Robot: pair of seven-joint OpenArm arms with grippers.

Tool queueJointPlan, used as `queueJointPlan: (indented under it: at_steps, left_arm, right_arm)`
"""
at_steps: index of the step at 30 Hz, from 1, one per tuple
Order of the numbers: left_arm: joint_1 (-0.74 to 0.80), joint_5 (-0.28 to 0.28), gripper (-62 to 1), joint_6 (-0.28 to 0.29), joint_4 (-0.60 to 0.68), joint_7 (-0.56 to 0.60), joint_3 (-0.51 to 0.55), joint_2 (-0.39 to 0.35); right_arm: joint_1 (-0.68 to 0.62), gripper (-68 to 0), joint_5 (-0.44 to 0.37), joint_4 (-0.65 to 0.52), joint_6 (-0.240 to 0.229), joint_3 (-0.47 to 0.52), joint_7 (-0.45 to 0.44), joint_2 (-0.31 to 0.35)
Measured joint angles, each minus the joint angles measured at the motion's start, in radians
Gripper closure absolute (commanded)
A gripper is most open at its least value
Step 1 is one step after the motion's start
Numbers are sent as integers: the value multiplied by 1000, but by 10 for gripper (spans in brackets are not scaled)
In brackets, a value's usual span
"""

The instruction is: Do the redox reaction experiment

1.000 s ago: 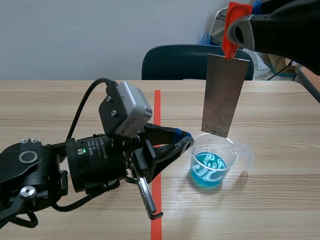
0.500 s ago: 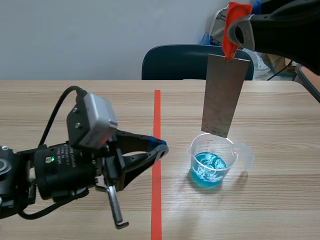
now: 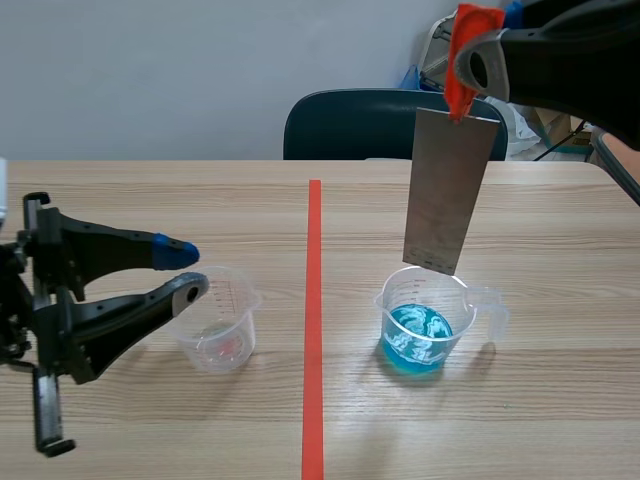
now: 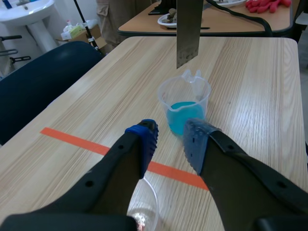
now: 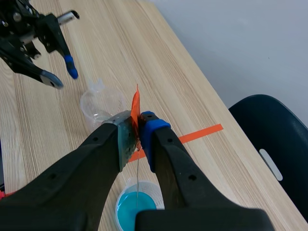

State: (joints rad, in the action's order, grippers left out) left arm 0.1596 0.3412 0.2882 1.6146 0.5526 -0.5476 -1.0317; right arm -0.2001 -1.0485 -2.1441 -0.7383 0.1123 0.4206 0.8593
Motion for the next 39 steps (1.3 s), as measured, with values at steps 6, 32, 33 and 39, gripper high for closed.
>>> queueJointPlan:
  at_steps: [6, 32, 33, 39]
  left_arm:
    - [114, 0, -468, 0, 0, 150, 80, -106]
    - [394, 217, -623, -18, -136, 316, 306, -409]
    - [394, 217, -623, -17, -147, 326, 306, -409]
    - [394, 217, -623, -15, -194, 351, 306, -409]
  right_arm:
    - [0, -8, 0, 0, 0, 0, 0, 0]
    - [0, -8, 0, 0, 0, 0, 0, 0]
    - [0, -8, 0, 0, 0, 0, 0, 0]
    - [0, -8, 0, 0, 0, 0, 0, 0]
